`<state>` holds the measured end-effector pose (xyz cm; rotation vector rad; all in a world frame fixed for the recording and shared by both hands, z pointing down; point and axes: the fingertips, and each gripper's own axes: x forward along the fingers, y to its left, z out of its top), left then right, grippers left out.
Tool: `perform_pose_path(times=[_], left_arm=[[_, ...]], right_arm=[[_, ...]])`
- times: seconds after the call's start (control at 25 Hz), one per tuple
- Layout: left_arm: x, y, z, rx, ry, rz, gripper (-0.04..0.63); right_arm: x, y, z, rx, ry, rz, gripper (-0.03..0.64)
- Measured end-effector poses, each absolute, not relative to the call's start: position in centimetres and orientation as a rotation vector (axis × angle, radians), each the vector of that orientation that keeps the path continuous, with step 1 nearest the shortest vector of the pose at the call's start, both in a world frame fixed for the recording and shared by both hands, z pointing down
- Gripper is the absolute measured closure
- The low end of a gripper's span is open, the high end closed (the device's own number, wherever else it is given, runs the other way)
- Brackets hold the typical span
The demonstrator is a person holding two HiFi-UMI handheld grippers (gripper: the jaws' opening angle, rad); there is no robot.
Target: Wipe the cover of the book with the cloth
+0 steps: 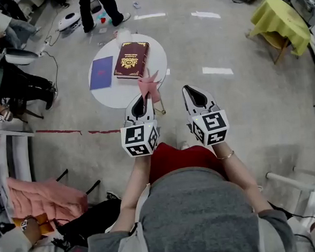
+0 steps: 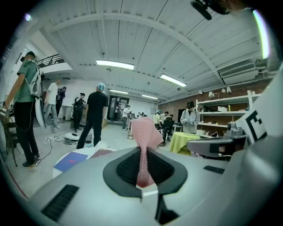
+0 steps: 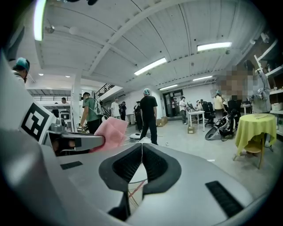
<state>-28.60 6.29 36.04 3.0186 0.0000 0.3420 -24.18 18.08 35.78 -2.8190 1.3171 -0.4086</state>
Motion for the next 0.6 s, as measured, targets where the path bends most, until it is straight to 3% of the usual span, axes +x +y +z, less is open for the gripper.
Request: perform_pose_path(times=[0.6], left_arm=[[-25.6,11.9,35.3,3.069,0.152,0.338,0.561]], right_arm=[[-21.5,25.9,35.4,-2.902,1.05,-0.34,0.588]])
